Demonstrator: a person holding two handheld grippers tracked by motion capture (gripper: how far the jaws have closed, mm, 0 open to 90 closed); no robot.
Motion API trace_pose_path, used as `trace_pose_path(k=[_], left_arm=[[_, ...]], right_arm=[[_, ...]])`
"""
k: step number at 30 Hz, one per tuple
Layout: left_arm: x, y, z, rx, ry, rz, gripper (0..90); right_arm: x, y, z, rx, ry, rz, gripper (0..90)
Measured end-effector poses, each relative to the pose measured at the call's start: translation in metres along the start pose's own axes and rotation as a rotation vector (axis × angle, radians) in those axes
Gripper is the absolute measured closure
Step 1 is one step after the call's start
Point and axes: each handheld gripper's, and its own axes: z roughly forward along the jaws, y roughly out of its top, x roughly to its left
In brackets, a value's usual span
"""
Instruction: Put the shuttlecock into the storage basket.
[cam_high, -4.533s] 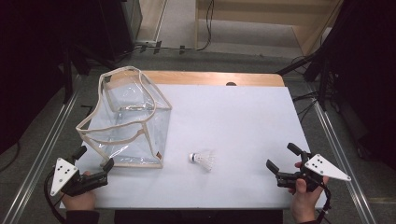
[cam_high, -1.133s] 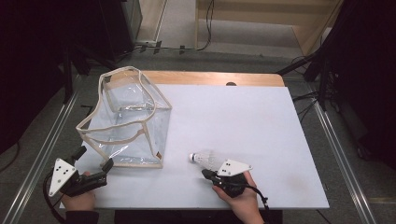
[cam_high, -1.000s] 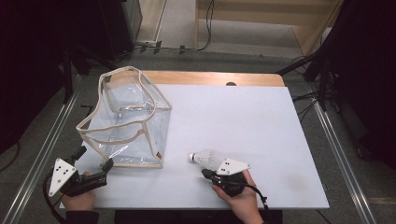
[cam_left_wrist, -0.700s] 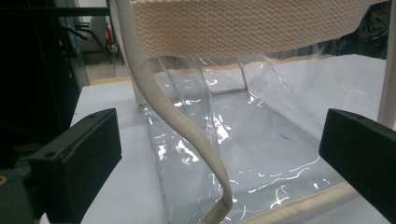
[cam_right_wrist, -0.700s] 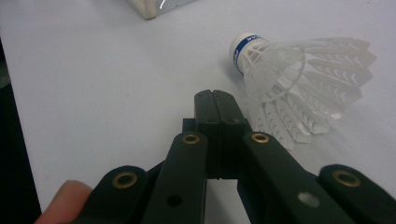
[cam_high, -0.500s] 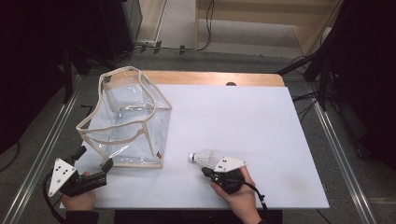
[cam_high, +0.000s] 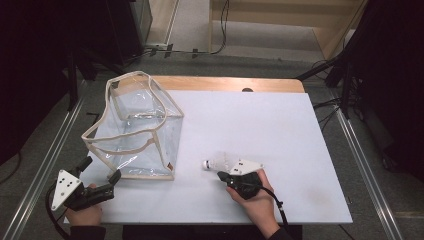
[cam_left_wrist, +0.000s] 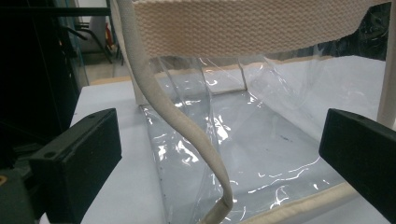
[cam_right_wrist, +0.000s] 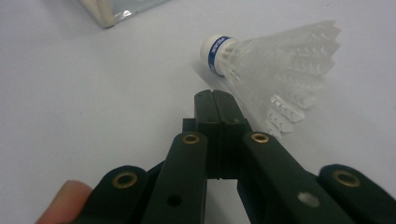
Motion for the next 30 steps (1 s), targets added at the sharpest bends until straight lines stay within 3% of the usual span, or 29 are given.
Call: trace_pose_path(k=[9, 15, 20, 30], left_arm=[[0.000, 0.000, 0.000, 0.000, 0.000, -0.002, 0.0], [0.000, 0.000, 0.000, -0.002, -0.001, -0.003, 0.0], [0.001, 0.000, 0.000, -0.003, -0.001, -0.004, 0.0], [0.001, 0.000, 0.000, -0.004, -0.002, -0.006, 0.0]], right_arm=[[-0.014, 0.013, 0.010, 0.011, -0.031, 0.006, 87.8], [-0.023, 0.024, 0.020, 0.007, -0.025, 0.028, 87.8], [-0.022, 0.034, 0.028, 0.000, 0.000, 0.049, 87.8], [-0.004, 0.055, 0.047, -0.023, 0.051, 0.031, 87.8]])
